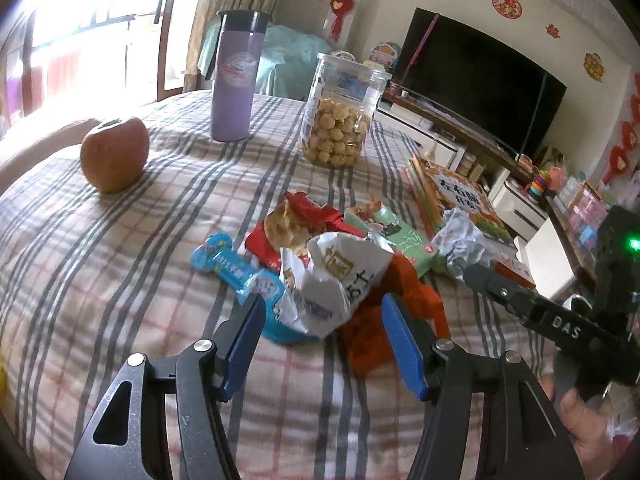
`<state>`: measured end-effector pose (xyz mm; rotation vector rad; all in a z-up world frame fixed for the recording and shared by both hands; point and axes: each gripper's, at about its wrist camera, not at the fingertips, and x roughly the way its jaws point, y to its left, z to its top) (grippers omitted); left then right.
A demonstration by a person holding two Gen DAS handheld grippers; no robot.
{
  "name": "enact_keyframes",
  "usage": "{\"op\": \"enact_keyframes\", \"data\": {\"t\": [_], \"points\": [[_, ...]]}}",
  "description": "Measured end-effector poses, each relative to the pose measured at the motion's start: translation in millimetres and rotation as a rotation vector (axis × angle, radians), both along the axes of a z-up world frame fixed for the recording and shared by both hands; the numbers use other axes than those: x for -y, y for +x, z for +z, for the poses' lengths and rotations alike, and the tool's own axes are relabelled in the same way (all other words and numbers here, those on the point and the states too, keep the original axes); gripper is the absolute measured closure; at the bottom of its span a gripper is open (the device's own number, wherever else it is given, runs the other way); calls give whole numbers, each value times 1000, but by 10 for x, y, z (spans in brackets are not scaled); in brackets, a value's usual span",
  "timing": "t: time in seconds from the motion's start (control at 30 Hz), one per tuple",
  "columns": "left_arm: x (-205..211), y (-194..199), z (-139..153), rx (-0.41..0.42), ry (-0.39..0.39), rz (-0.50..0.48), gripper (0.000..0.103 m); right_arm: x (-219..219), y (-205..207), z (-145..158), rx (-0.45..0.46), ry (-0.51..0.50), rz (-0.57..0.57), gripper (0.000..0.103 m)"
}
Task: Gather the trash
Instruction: 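Grasp white printed wrapper with left tool while right tool grasps crumpled white tissue, then carry wrapper with left tool while right tool carries tissue over the bin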
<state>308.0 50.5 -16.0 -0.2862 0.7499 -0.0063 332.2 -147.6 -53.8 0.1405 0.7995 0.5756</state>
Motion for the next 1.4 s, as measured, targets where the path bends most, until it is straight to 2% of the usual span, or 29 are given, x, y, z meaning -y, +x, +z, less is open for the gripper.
{"op": "enact_keyframes", "data": {"t": [0.1, 0.17, 0.2, 0.23, 0.27, 0.4, 0.8, 1.07, 1.4], "points": [[5, 87, -60, -8, -8, -18, 48, -53, 94, -21, -6, -1, 3, 41], [27, 141, -90, -12, -2, -34, 66, -90, 138, -49, -13, -11, 9, 61], [45, 171, -113, -18, 4, -46, 71, -98, 146, -61, -16, -15, 12, 68], [52, 177, -122, -21, 8, -51, 75, -105, 158, -79, -20, -19, 15, 83], [58, 175, -127, -19, 13, -53, 77, -117, 168, -100, -27, -19, 24, 89], [60, 120, -117, -3, 31, -43, 81, -95, 131, -104, -22, -6, 38, 93], [110, -374, 94, 68, 0, -35, 83, 264, -317, 118, 7, 55, 24, 94], [436, -583, 186, 98, -17, -111, 83, 563, -625, 226, 27, 63, -7, 94], [946, -566, 168, 82, -20, -220, 83, 1090, -867, 222, 26, 61, -91, 94]]}}
